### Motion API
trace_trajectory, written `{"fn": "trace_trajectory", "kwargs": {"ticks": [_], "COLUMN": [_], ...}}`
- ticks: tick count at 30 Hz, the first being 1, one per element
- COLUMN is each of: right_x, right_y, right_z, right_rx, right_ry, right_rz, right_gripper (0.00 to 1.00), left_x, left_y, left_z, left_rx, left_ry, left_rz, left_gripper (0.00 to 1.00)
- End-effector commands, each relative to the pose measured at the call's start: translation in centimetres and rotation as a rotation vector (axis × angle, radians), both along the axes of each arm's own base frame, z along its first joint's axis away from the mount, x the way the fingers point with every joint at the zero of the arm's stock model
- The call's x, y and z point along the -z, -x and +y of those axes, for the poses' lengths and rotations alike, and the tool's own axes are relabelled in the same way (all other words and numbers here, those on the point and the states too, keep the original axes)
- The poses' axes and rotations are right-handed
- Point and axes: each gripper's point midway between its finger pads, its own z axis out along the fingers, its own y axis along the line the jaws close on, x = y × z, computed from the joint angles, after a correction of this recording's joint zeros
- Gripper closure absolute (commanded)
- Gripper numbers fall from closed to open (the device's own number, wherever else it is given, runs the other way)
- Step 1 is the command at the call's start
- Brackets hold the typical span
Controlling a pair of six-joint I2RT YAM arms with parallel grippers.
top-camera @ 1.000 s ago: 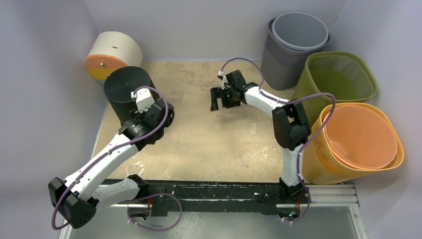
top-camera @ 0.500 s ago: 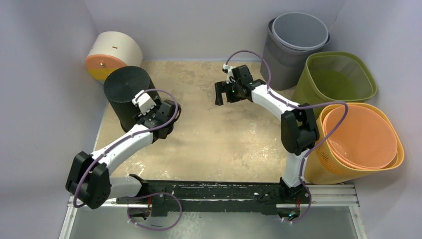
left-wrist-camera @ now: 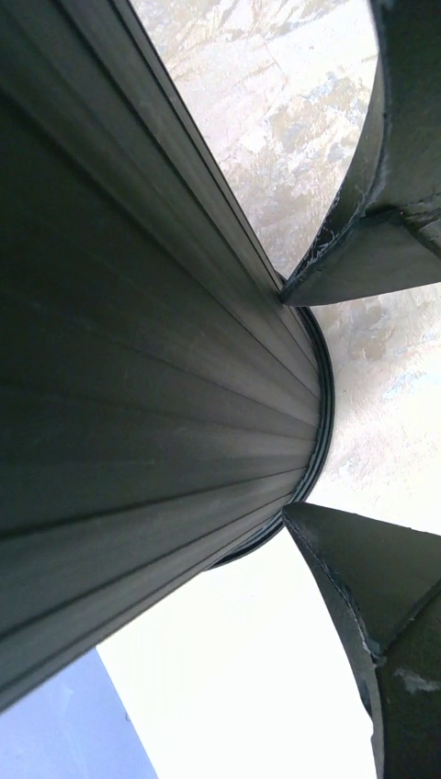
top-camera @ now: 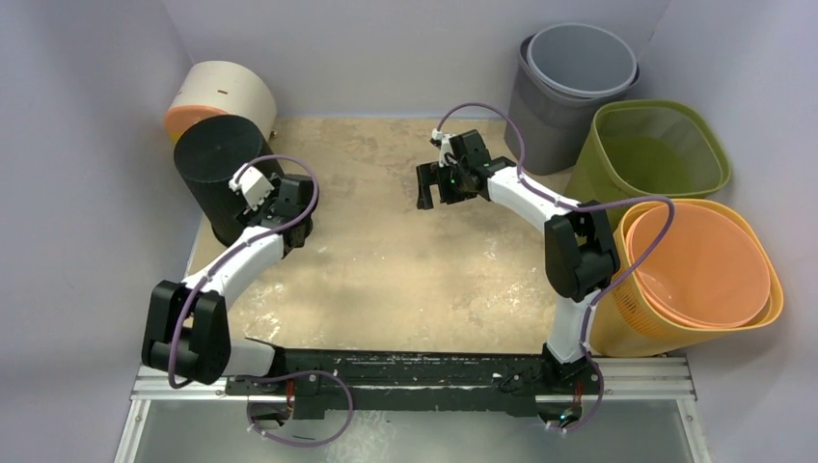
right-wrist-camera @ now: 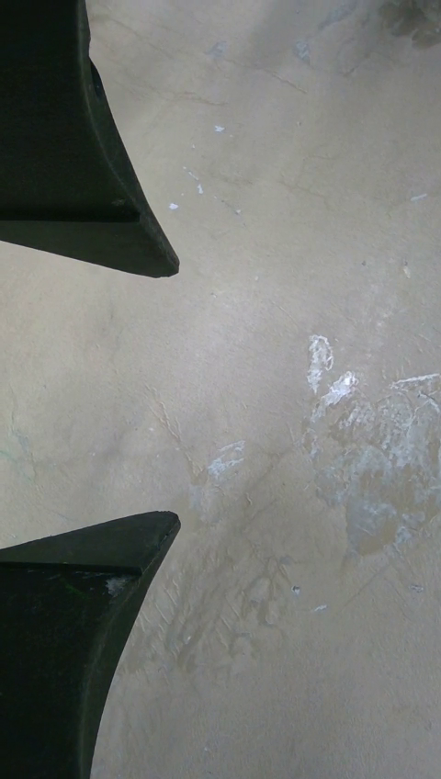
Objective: Turn the large container upside down
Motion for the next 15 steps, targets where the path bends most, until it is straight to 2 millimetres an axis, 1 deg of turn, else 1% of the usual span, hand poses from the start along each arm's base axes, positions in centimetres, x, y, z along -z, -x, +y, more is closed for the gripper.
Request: {"fn": "trace_trajectory", "kwargs": {"ticks": [1,5,8,11,15], "right_x": [-2.6,-2.8,-2.5,-2.5,-2.3], "right_y": [-0.7,-0.9,-1.0,-0.9,-1.0], "right_z": [0.8,1.1,1.0,1.1,1.3], "right_rx": [-0.020,-0.035,-0.043,-0.051,-0.059], "right_ry": [-0.051,-0.054,-0.044,-0.044,-0.044], "right_rz": [-0.043,-0.042,-0.031,-0.027,-0.023], "right_gripper": [0.00,0.00,0.00,0.00,0.00], "left_x": [-1.3,-0.4,-0.1,0.2,0.9], "left_y": [-1.7,-1.6,-1.5,-1.5,-2.1], "left_z": [0.8,2.4,3.2,3.6,3.6], "left_rx": [0.007,-0.026,-0.048,-0.065,-0.059], "left_ry": [-0.014,-0.021,-0.024,-0.028,-0.023], "left_rz": [-0.015,0.018,0.031,0.045,0.065], "left_gripper": [0.24,0.23,0.23,0.23,0.22]}}
